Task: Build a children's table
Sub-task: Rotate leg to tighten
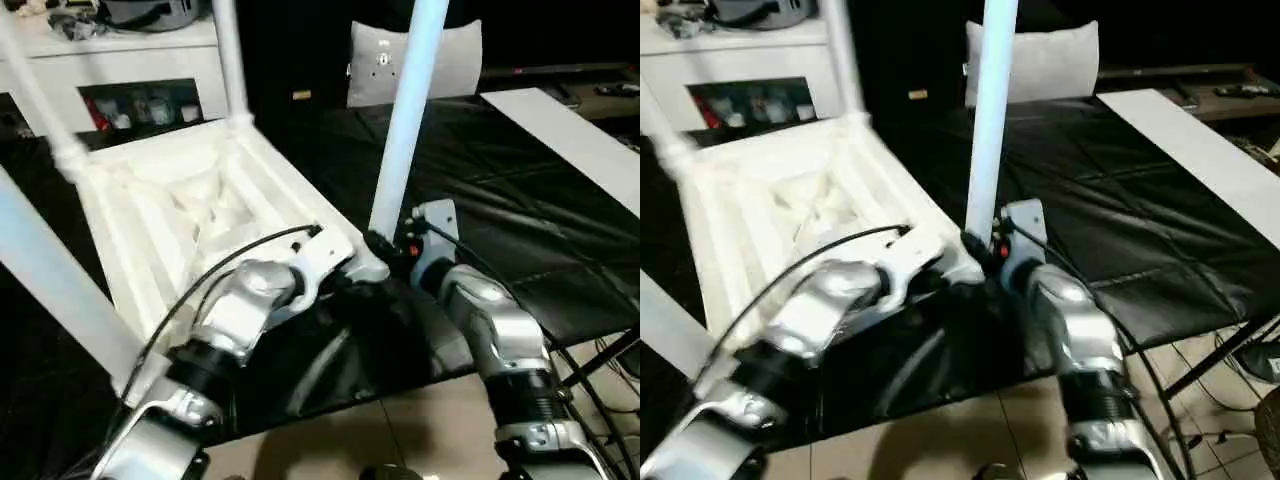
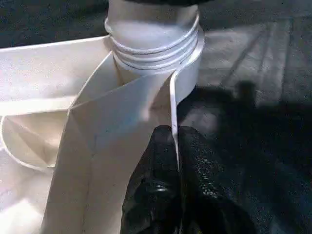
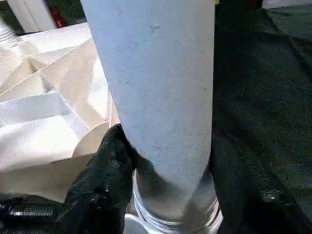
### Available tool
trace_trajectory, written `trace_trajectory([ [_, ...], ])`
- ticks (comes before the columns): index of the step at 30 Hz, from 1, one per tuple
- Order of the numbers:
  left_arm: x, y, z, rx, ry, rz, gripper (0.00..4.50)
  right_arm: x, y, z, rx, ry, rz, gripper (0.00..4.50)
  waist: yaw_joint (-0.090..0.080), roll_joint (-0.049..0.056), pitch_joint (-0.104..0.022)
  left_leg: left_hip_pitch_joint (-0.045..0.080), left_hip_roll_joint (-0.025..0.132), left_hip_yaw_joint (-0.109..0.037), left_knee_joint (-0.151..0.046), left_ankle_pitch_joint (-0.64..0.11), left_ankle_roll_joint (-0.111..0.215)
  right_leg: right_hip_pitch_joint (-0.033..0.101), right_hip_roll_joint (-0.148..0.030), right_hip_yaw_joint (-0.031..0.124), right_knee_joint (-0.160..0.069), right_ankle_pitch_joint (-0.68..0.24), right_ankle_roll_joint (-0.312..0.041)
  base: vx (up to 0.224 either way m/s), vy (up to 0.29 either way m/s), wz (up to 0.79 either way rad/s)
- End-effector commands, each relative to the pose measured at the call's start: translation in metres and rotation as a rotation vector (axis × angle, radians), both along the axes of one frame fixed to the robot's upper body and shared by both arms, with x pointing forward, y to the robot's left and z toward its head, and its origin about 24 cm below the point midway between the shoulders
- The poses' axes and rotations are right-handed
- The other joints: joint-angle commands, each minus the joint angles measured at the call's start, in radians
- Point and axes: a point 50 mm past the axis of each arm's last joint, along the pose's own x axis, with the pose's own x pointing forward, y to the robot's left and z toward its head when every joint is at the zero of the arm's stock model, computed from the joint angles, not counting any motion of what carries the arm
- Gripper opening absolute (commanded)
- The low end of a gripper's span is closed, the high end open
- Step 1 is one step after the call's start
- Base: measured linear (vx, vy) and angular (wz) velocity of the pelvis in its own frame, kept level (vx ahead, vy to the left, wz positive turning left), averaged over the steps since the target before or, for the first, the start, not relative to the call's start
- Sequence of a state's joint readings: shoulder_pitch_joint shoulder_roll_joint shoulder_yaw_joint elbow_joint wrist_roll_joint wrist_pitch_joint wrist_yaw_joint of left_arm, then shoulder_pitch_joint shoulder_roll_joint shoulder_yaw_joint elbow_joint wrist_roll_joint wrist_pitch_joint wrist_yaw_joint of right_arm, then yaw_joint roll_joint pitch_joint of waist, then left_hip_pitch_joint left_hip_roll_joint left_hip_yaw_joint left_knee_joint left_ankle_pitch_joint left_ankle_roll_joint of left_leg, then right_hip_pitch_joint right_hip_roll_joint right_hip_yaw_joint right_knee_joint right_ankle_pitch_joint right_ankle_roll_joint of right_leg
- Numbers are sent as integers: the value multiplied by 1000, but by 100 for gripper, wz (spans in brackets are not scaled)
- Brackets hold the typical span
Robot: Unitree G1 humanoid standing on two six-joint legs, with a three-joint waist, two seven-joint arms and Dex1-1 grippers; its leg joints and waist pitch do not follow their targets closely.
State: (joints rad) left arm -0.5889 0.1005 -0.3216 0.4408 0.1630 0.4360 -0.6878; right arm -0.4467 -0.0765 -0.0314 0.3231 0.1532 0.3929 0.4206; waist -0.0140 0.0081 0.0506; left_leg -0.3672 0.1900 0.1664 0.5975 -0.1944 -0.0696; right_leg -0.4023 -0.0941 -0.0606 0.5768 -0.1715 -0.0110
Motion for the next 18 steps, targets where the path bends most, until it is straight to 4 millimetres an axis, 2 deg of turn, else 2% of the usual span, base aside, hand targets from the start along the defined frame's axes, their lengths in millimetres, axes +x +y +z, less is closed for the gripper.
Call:
trace_trajectory([
  [1,-4,-22,15,-27,-71,-104,0,-10,23,-16,30,69,94,276,18,-4,-61,0,26,-8,-88,-280,31,44,-46,29,-73,-326,-167,0,0,0],
  [2,-4,-21,15,-24,-72,-105,0,-10,23,-16,38,68,94,288,18,-4,-61,0,26,-8,-88,-280,31,44,-46,29,-73,-326,-167,0,0,0],
  [4,-5,-15,13,-14,-72,-109,0,-13,15,-14,60,38,101,309,32,-1,-66,1,29,-3,-84,-219,42,46,-44,31,-63,-242,-191,0,0,0],
  [6,-6,-11,13,-15,-73,-116,0,-16,7,-14,66,23,110,333,38,-1,-66,0,30,-1,-82,-186,53,50,-44,30,-59,-191,-204,0,0,0],
  [7,-6,-7,12,-16,-74,-127,0,-20,-2,-13,72,13,122,333,43,2,-68,1,29,0,-80,-164,60,52,-44,30,-55,-162,-211,0,0,0],
  [8,-6,-7,12,-16,-74,-127,0,-20,-2,-13,72,13,122,345,43,2,-68,1,29,0,-80,-164,60,52,-44,30,-55,-162,-211,0,0,0],
  [9,-5,-5,12,-14,-78,-138,0,-22,-8,-13,73,9,134,360,50,1,-68,1,30,2,-80,-138,68,53,-42,30,-52,-127,-222,0,0,0],
  [10,-6,1,11,-11,-70,-153,0,-27,-21,-9,86,-9,180,368,56,5,-68,5,31,3,-79,-143,67,54,-40,29,-52,-120,-225,0,0,0],
  [14,-7,5,11,-8,-65,-180,0,-31,-33,-4,87,-33,232,398,62,7,-66,4,33,3,-81,-172,66,55,-41,29,-52,-143,-234,0,0,0],
  [15,-9,8,11,-10,-61,-216,0,-35,-45,1,70,-55,297,406,66,11,-65,6,32,2,-82,-192,58,55,-43,27,-56,-181,-227,0,0,0],
  [16,-10,13,10,-2,-50,-250,0,-39,-57,7,35,-72,366,411,68,8,-62,8,33,3,-81,-214,58,56,-42,28,-60,-206,-219,0,0,0],
  [18,-13,18,8,7,-31,-298,0,-40,-68,13,-14,-88,407,424,71,9,-63,7,33,3,-82,-213,61,54,-43,29,-60,-216,-216,0,0,0],
])
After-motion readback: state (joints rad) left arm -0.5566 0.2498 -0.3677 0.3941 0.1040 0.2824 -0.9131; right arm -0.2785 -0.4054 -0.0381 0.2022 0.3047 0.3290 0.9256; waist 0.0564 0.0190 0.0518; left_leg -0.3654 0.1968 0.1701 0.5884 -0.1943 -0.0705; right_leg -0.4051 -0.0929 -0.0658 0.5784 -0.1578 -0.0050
